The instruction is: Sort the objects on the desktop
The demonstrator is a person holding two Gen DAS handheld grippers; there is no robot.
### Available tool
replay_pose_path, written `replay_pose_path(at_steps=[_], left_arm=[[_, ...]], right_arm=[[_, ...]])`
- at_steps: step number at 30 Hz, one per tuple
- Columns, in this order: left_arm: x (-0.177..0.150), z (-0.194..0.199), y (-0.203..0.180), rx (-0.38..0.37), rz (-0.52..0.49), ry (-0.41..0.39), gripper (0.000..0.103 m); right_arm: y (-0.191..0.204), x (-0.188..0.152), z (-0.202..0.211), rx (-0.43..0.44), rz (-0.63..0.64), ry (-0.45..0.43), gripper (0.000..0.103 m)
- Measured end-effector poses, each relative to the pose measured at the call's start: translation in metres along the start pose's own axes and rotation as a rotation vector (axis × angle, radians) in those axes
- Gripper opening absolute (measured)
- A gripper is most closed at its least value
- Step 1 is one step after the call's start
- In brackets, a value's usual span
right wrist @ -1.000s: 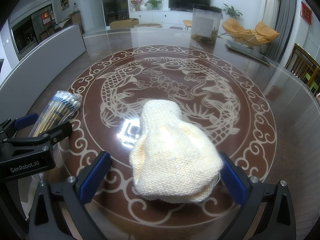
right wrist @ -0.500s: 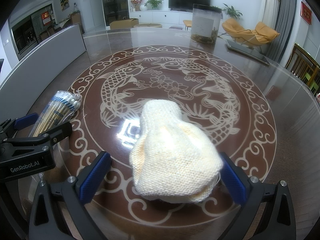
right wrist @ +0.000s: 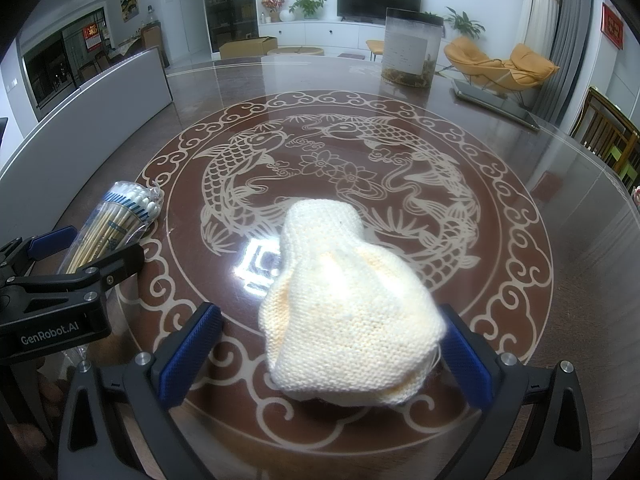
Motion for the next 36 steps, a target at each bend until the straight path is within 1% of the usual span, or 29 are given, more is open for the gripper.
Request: replay_pose_path(at_steps=[27,29,31,32,36], left_arm=[[0.0,0.0,0.0,-0.003,-0.002,0.0,0.103],[-0.001,0.0,-0.001,-0.024,-0.03,0.013,0.103],[-0.003,0.001,-0.002,-0.065,-0.083,0.051,0.103],[-0.004,0.003,-0.001,-0.085,-0.092,0.061,0.103],[-0.009,0.011,0.009,-0.13,-0.039,0.078,0.103]], right_arm=[[0.0,0.0,-0.001,0.0,0.0,0.0,0.103],[0.0,0.0,0.0,0.0,0.0,0.0,0.103],[0.0,0.0,-0.001,0.0,0.0,0.0,0.103],[0.0,0.001,0.001,0.0,0.0,0.0,0.103],[0.0,0.0,-0.001,0.003,-0.002,0.0,0.103]])
Point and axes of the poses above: each gripper's, at about its wrist camera, not at the fingertips, and z roughly against the way its jaws point, y to its left, x to its top, the point moved 8 cm from there along -z, roughly the way its jaws point, and after that the axes turned 3 degrees about x, right-handed, at the moved point
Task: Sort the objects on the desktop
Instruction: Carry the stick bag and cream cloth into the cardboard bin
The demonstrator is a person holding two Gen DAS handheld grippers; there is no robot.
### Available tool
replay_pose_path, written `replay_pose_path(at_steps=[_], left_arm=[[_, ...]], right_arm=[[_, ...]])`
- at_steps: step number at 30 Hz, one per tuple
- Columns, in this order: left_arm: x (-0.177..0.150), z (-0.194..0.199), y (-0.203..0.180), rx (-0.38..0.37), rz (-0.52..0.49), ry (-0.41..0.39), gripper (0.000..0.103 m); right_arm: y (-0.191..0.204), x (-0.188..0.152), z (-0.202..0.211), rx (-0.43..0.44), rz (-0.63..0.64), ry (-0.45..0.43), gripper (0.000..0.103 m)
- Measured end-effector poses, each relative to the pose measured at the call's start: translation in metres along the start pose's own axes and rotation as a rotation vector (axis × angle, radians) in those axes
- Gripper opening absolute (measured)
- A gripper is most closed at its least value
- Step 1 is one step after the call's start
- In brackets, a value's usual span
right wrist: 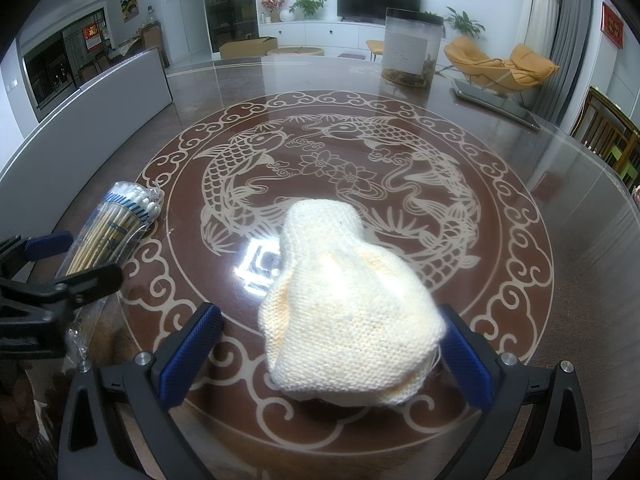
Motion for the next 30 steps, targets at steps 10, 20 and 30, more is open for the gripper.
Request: replay_pose_path(at_steps=[10,20,30], left_arm=[[0.002,-0.009,-0.019,0.014,-0.129,0.04,0.103],[0.005,0.031,-0.02,-0.04,-0.113,-0.064,0.031],[0.022,0.176,0.04,-0.121,0.077,-0.281,0.031]], right_arm=[[-0.006,0.012,0.006,0.063,0.042,0.077,0.091],[-0.009,0.017,0.044,0.182,0.042,0.084,0.042],[0.036,0.065,0.104,0.28,0.105,-0.045,0.042]])
Point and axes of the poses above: each gripper's, at about its wrist camera, not at the fingertips, and z roughly against the way its jaws point, y to its left, x to its top, the point moved 8 cm from there along -z, roughly the way its jaws point, and after that the axes turned 3 degrees about x, right-handed, at the moved point
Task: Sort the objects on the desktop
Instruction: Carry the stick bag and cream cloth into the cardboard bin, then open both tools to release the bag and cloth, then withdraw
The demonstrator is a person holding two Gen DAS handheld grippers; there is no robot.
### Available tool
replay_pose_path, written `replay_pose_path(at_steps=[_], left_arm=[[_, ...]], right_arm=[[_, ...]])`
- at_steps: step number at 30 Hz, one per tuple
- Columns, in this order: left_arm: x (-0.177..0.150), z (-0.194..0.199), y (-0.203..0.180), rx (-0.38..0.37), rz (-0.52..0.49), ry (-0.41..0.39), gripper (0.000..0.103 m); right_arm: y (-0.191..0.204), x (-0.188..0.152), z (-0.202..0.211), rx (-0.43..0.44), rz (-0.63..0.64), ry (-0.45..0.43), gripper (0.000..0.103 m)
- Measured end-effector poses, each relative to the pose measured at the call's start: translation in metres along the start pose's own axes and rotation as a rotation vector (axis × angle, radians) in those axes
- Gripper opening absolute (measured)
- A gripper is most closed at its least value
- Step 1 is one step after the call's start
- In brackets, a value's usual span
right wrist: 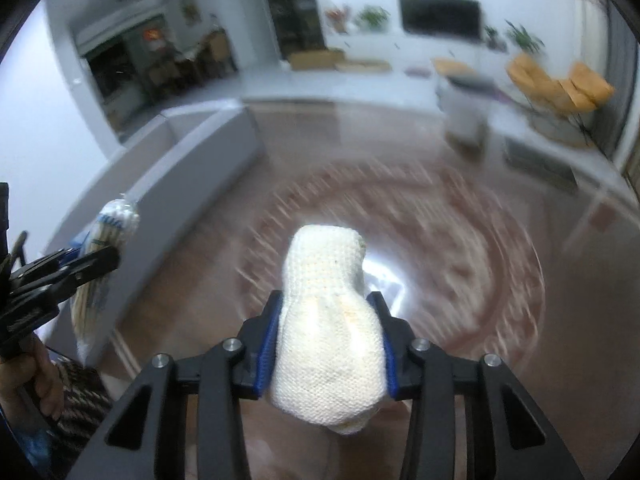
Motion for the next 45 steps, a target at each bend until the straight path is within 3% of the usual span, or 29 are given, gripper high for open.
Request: replay_pose_path(at_steps=[3,5,9,14,19,21,23,24,25,26,28,33,36,41,45], left_arm=[[0.03,0.039,0.038,0.072,-0.003,-0.056,0.031],[0.044,0.054,0.077,0.159,-0.003,-0.07,0.031],[0.048,0.056,0.161,0.268,0.082,-0.021,0.031],[0.021,0.044,0.252,0.368,0.208,0.077,0.031],[-0.014,0.027,0.286,0.383,0.27,0.163,0.031],[-0.023,0.018,0.291,0.389,0.274,0.2,0.033],[-0.028,0.008,0.291,0.396,0.295,0.229,0.039],[-0.03,0.005,0.287,0.396,0.311,0.24,0.051],[-0.03,0.0,0.286,0.4,0.323,0.246,0.068],[-0.029,0.0,0.285,0.41,0.331,0.243,0.074],[-0.025,0.007,0.278,0.439,0.323,0.199,0.076],[-0.005,0.035,0.255,0.516,0.331,0.064,0.079],[0.003,0.051,0.237,0.536,0.369,-0.015,0.103],[0.007,0.048,0.208,0.6,0.304,0.004,0.103],[0.01,0.061,0.195,0.652,0.292,-0.029,0.103]], right_arm=[[0.053,0.045,0.001,0.089,0.058,-0.047,0.042],[0.097,0.073,-0.005,0.164,0.092,-0.067,0.042],[0.19,0.117,-0.037,0.277,0.187,-0.081,0.042],[0.278,0.151,-0.119,0.379,0.235,-0.007,0.042],[0.319,0.145,-0.2,0.407,0.215,0.127,0.042],[0.326,0.138,-0.225,0.421,0.193,0.169,0.046],[0.328,0.132,-0.246,0.378,0.193,0.207,0.063],[0.328,0.131,-0.253,0.365,0.193,0.215,0.083],[0.327,0.13,-0.255,0.362,0.191,0.216,0.093],[0.325,0.132,-0.253,0.361,0.192,0.209,0.095],[0.317,0.138,-0.241,0.338,0.211,0.182,0.103],[0.283,0.154,-0.186,0.291,0.318,0.126,0.103],[0.272,0.147,-0.16,0.245,0.376,0.146,0.103],[0.252,0.121,-0.151,0.157,0.486,0.181,0.103],[0.248,0.113,-0.138,0.156,0.514,0.194,0.103]])
Point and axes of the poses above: each gripper's, at about its wrist camera, not at the fingertips, and z roughly against the way its jaws point, y to its left, x to its top, the point moved 8 cm from there along -z, roughly the way its jaws point, and after that the axes turned 3 degrees about x, right-handed, at the moved point
